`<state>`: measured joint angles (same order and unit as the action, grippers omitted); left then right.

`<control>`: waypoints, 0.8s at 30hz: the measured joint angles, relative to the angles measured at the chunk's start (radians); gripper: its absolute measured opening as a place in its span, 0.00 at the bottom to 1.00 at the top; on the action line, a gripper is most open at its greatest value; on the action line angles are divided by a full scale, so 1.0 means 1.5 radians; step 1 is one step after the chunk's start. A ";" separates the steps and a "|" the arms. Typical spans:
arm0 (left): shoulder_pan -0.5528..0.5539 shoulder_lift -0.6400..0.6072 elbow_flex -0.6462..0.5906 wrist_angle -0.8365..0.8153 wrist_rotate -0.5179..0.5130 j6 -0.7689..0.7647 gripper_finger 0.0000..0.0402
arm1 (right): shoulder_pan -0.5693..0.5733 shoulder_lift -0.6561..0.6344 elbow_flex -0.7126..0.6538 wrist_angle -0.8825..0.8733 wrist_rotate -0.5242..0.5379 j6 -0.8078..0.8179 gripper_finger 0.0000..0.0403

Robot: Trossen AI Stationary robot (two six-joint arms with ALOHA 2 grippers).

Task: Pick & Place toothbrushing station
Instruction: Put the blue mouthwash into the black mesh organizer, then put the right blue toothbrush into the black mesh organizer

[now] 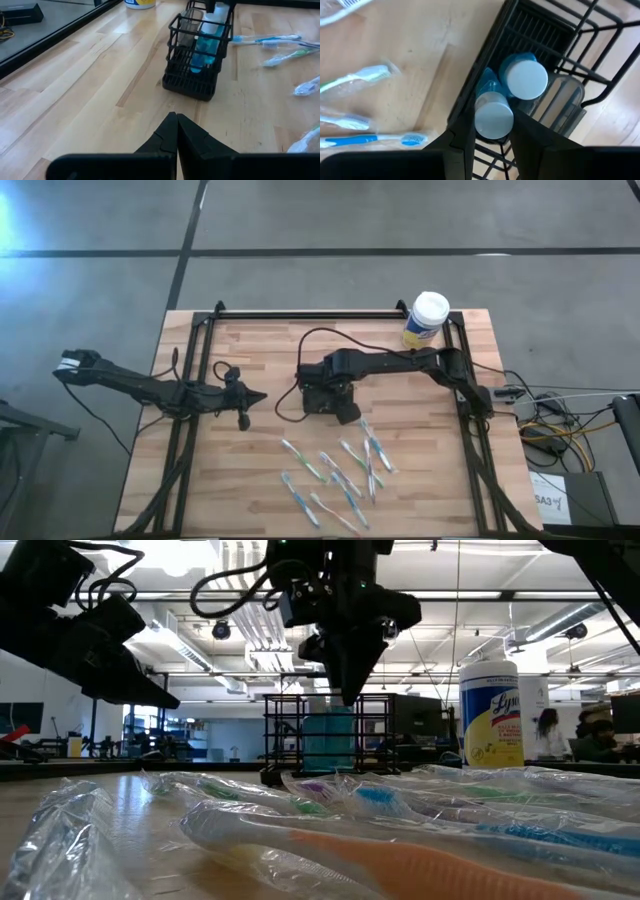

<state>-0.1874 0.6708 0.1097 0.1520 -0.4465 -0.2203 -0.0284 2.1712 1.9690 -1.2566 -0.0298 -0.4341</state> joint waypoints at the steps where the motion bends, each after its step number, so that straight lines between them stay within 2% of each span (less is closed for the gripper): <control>1: 0.000 0.000 0.000 0.000 0.000 0.000 0.01 | 0.000 0.000 -0.003 0.002 0.001 -0.001 0.22; 5: 0.000 0.000 0.000 -0.003 0.000 0.000 0.01 | 0.001 0.000 -0.010 0.010 0.000 -0.007 0.24; 15: 0.000 0.000 0.000 -0.003 0.000 -0.003 0.01 | -0.002 0.000 0.003 0.007 0.003 0.003 0.40; 24: 0.000 0.000 0.000 -0.003 0.000 -0.007 0.01 | -0.002 -0.001 0.057 -0.057 0.002 0.022 0.44</control>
<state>-0.1874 0.6708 0.1097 0.1474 -0.4465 -0.2311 -0.0311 2.1700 2.0546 -1.3427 -0.0265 -0.4013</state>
